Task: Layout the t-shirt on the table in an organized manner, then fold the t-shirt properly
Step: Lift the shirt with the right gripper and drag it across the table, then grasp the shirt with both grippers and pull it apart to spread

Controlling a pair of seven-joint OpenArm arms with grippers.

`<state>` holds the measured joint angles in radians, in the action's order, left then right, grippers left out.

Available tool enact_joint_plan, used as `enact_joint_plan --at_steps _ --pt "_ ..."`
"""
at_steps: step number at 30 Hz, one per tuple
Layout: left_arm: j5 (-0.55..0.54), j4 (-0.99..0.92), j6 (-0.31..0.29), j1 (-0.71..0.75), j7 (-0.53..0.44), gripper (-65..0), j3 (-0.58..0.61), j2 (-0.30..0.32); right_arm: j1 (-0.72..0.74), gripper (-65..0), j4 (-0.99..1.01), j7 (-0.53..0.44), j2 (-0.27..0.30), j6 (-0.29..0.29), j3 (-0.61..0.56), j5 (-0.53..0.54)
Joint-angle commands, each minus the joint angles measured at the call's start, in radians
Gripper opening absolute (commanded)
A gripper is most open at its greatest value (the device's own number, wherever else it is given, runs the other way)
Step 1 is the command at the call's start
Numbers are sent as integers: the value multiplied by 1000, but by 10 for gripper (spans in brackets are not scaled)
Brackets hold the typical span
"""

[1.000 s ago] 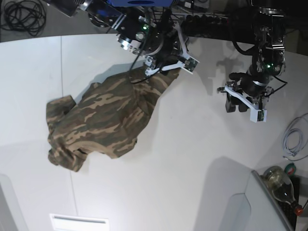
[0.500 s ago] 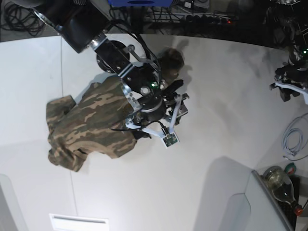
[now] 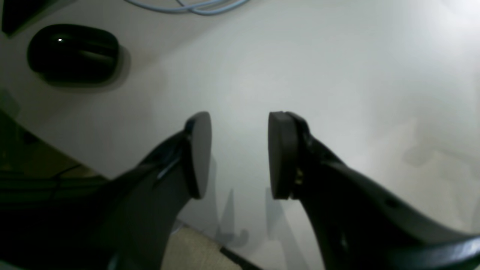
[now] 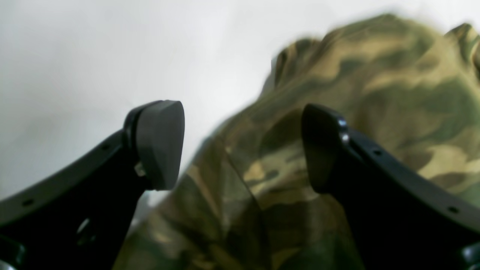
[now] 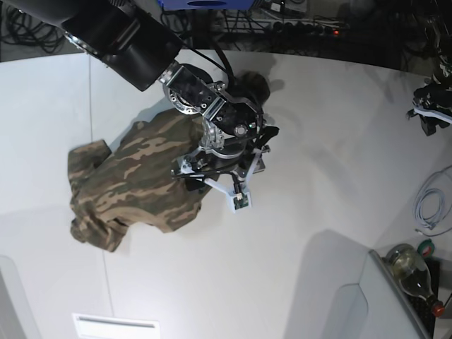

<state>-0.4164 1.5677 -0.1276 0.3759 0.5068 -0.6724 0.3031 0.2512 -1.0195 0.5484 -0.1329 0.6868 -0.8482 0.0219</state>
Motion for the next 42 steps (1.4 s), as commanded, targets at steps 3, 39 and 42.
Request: enact_joint_plan --at_steps 3,39,42 --pt "-2 17 4 -4 -24 -408 -7 17 36 -200 31 -73 -11 11 10 -20" --pt "6 23 4 -108 -27 -408 403 17 -407 -650 -922 66 315 11 333 -21" --pt "6 20 4 -200 -27 -408 593 14 -471 -650 -950 60 347 11 410 -20"
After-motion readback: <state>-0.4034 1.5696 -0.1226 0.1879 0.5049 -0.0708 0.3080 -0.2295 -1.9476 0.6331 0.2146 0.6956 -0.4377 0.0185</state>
